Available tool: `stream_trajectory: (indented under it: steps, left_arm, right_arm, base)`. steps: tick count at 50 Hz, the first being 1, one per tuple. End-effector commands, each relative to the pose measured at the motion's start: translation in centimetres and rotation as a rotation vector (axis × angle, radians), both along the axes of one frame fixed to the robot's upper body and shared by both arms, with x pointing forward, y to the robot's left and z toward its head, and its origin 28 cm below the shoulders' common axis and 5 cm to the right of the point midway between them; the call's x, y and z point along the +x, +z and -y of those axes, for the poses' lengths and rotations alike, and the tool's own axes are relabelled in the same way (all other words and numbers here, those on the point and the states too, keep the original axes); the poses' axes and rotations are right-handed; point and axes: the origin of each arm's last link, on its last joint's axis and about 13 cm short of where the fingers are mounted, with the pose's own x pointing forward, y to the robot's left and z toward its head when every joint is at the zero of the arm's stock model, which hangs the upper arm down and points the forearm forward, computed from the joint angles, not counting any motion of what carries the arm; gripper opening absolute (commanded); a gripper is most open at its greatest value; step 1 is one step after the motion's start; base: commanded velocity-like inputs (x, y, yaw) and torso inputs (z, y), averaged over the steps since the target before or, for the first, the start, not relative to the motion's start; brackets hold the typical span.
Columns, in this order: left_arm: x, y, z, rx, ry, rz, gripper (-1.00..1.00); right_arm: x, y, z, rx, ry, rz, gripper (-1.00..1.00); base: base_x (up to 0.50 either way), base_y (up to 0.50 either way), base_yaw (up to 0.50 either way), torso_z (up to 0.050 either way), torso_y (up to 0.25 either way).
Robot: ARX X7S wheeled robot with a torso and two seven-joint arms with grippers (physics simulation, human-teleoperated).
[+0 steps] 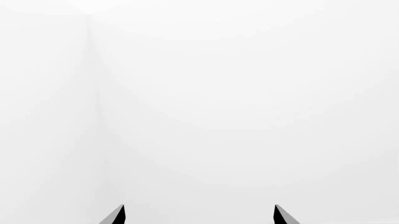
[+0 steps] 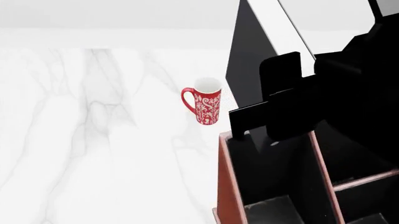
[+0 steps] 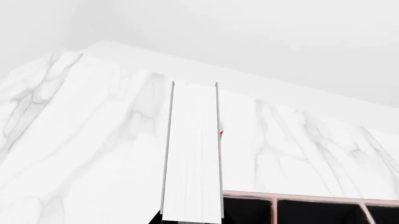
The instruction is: Pick up the book and place it in the left compartment of the caddy.
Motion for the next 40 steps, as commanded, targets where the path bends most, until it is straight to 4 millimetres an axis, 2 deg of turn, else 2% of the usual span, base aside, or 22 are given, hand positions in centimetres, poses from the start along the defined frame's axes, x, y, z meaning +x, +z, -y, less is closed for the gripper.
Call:
stream_trajectory:
  steps: [1,40]
  left_arm:
    - [0.0,0.0,0.0,0.002,0.0,0.0,1.0]
    - [0.0,-0.1,0.1,0.004,0.0,-0.002,1.0]
  right_arm:
    - [-0.4,0.3,0.9,-0.03,-0.033,0.028,-1.0]
    - [-1.5,-0.4,1.6,-0.096,-0.019,-0.04,-1.0]
  base:
    - [0.0,0.0,0.0,0.0,0.01]
    - [0.0,0.0,0.0,0.0,0.001]
